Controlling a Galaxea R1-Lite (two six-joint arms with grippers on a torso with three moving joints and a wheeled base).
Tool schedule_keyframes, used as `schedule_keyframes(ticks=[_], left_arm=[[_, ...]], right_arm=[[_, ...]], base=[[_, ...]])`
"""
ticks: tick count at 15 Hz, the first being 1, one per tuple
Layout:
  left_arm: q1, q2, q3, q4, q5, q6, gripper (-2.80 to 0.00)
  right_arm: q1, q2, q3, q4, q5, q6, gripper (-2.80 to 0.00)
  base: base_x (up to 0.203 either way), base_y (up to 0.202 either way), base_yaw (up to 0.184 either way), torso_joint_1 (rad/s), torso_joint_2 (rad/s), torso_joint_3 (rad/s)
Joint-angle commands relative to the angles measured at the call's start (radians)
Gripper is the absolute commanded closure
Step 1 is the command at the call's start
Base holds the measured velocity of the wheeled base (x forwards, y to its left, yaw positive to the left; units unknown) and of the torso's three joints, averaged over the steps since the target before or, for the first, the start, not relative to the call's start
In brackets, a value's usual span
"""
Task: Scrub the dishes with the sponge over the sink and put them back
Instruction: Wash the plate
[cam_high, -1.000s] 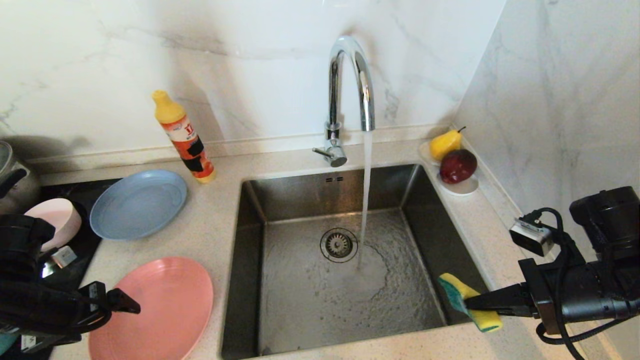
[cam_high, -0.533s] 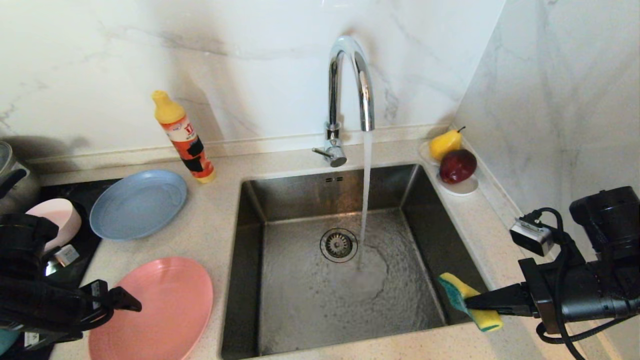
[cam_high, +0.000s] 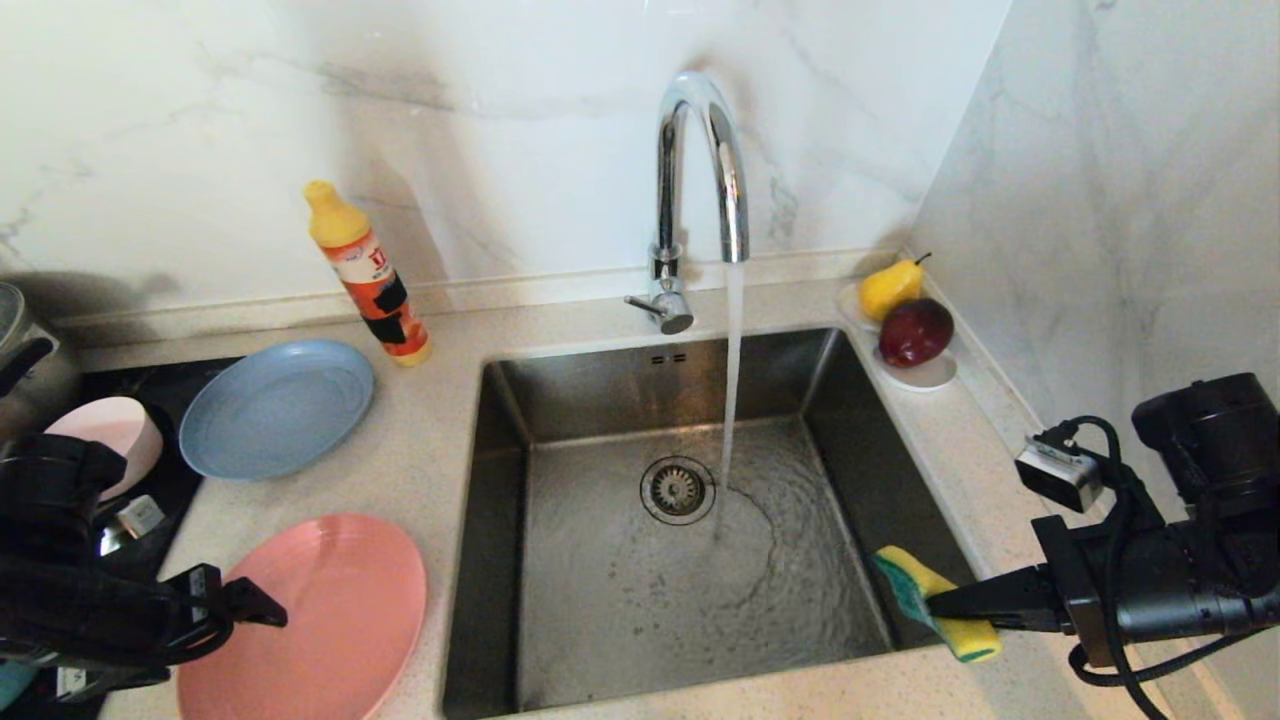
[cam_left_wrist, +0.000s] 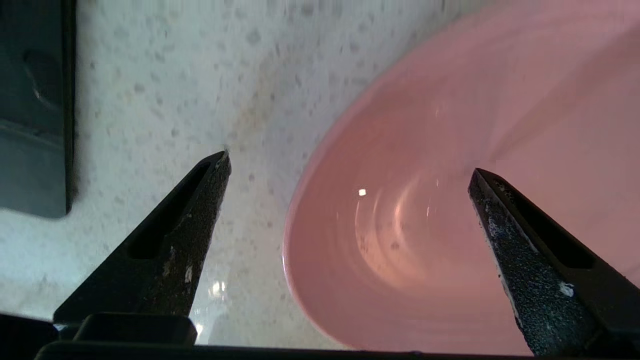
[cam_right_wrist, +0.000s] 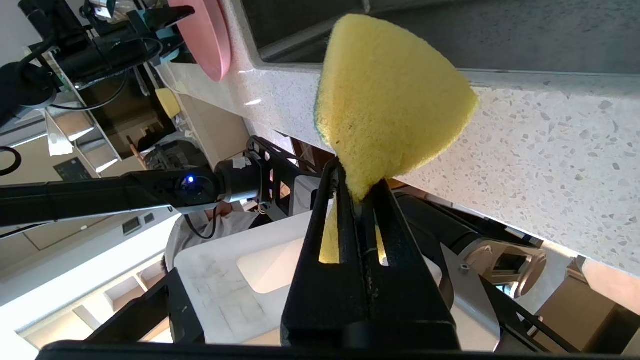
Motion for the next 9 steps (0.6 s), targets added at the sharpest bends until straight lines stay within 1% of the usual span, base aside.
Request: schedule_keyframes(ticks=[1,8,9], left_arm=[[0.001,0.007,0.0,-0.013,-0.002,-0.002,-2.8],[0.002,0.005,0.001,-0.014,0.008,0.001,-2.8],[0.0,0.004,0.003,-0.015,0.013,0.004,0.0]], right_arm=[[0.0,0.004,-0.001,0.001,0.005,0.003,0.0],[-0.001,0.015,0.0,0.001,0.006,0.003,0.0],[-0.001,0.016,-0.001,0.001,0.006,0.003,0.0]], base=[[0.0,0.0,0.0,0.0,0.0,0.0],[0.0,0.0,0.0,0.0,0.0,0.0],[0.0,0.0,0.0,0.0,0.0,0.0]])
